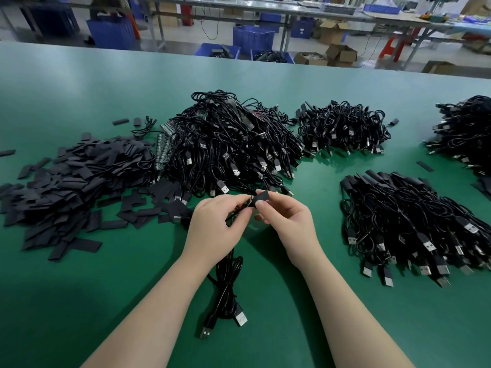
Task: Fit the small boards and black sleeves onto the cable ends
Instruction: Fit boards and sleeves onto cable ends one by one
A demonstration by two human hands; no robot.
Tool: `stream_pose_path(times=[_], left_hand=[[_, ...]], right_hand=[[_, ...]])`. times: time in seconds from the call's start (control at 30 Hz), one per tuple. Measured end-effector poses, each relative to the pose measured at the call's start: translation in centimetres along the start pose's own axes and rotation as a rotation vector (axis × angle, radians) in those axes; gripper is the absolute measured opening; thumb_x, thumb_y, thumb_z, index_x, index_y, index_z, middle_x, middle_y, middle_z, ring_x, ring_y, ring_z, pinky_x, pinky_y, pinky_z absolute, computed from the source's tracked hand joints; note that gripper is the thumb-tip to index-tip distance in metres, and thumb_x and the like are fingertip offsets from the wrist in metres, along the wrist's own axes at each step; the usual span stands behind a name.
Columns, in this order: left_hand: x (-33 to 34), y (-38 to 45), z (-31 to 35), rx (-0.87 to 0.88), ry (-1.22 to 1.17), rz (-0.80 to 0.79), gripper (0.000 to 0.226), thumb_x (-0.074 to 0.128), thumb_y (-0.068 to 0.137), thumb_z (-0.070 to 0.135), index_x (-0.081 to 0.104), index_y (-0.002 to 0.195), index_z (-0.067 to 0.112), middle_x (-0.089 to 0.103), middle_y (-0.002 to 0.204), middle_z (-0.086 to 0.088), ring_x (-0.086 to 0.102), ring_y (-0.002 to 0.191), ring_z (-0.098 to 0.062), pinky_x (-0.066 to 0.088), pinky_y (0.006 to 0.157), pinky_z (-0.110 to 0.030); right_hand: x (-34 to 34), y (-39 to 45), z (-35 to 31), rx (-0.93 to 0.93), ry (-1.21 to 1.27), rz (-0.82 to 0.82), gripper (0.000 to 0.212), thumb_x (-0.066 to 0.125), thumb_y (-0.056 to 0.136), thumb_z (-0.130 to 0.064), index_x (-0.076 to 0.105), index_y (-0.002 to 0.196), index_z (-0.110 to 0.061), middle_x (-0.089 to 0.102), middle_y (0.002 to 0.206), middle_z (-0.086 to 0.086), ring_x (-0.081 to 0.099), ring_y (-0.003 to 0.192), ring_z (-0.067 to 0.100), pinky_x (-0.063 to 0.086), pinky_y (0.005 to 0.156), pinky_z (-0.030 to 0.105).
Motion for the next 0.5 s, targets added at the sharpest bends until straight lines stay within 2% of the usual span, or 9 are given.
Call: stream_pose_path(times=[0.27,0.43,0.5], left_hand=[[-0.07,-0.01,0.31,0.021,-0.010,-0.015,0.021,0.060,0.089,0.028,0.073,0.101,0.019,0.069,0.089,0.014,0.063,0.085,-0.009,0.048,0.087,-0.045],[-0.06,0.06,0.48,0.049,-0.018,-0.016,0.013,0.059,0.091,0.025,0.071,0.091,0.026,0.065,0.082,0.019,0.063,0.083,-0.007,0.048,0.084,-0.046],[-0.03,0.09,0.44,0.050,-0.030,-0.009,0.015,0.059,0.091,0.028,0.073,0.097,0.026,0.067,0.086,0.019,0.064,0.087,-0.006,0.049,0.086,-0.046]], right_hand=[[-0.20,0.00,0.18,-0.010,-0.050,0.044,0.021,0.075,0.086,-0.011,0.079,0.081,-0.031,0.074,0.077,-0.005,0.067,0.072,0.008,0.053,0.071,0.019],[-0.10,-0.03,0.23,-0.018,-0.063,0.059,0.025,0.075,0.086,-0.010,0.078,0.073,-0.031,0.072,0.071,-0.007,0.065,0.069,0.005,0.052,0.070,0.017],[-0.10,-0.01,0.21,-0.020,-0.050,0.077,0.027,0.075,0.087,-0.010,0.077,0.071,-0.032,0.072,0.071,-0.008,0.066,0.069,0.004,0.051,0.069,0.016]])
Point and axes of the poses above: each hand's wrist, its own y-axis towards the middle knuckle, its own x-axis out of the palm, z = x × y, the point moved 3 cm from there along y, towards the middle knuckle
